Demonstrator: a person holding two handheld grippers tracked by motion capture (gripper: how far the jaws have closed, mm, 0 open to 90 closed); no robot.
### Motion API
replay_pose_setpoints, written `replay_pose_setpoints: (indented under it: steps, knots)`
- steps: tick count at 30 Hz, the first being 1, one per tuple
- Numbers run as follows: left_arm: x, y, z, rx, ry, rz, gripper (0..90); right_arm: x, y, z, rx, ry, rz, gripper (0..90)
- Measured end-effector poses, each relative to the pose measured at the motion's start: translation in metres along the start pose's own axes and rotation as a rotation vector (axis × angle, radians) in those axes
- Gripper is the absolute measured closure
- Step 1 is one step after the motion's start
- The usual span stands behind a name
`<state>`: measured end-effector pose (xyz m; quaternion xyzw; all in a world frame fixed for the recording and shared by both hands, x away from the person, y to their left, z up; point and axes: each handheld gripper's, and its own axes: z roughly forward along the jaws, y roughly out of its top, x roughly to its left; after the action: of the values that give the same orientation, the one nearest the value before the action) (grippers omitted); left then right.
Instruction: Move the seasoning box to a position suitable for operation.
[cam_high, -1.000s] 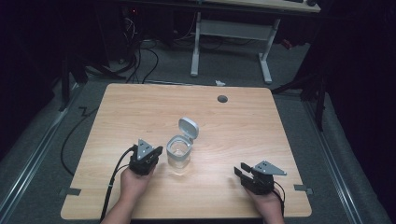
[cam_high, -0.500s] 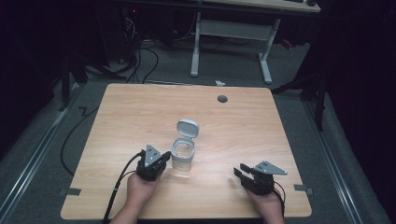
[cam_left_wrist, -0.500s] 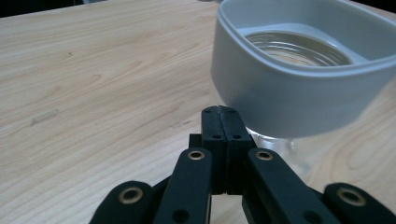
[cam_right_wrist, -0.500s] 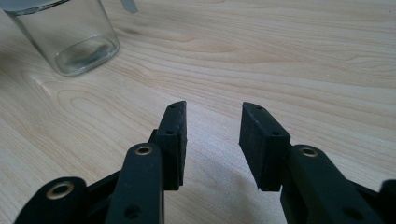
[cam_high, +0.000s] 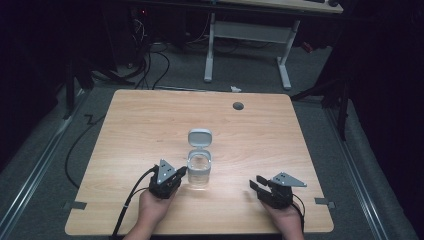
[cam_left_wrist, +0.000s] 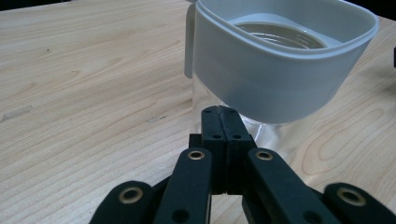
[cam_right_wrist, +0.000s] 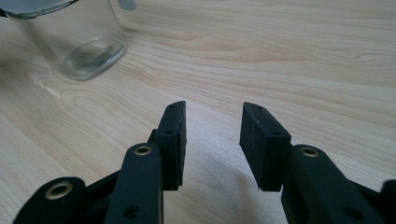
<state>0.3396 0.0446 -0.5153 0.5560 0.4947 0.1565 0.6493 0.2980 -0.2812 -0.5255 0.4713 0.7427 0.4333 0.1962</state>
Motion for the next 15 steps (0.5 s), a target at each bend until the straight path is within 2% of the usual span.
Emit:
replay_pose_setpoints:
  steps: [7, 10, 11, 15]
  knots:
    - [-0.001, 0.000, -0.001, 0.000, -0.005, -0.001, 90.0, 0.000, 0.000, 0.000, 0.002, 0.003, 0.001, 61.5]
    - [0.000, 0.000, -0.002, 0.001, -0.004, -0.004, 87.4, -0.001, 0.000, 0.000, 0.000, 0.007, 0.004, 61.6]
    - [0.002, 0.002, -0.004, -0.001, -0.004, -0.026, 85.7, -0.001, 0.000, 0.000, 0.000, 0.010, 0.005, 62.1]
    - [0.007, 0.001, -0.014, -0.003, 0.012, -0.037, 81.0, -0.003, 0.001, 0.000, 0.008, 0.040, 0.017, 62.6]
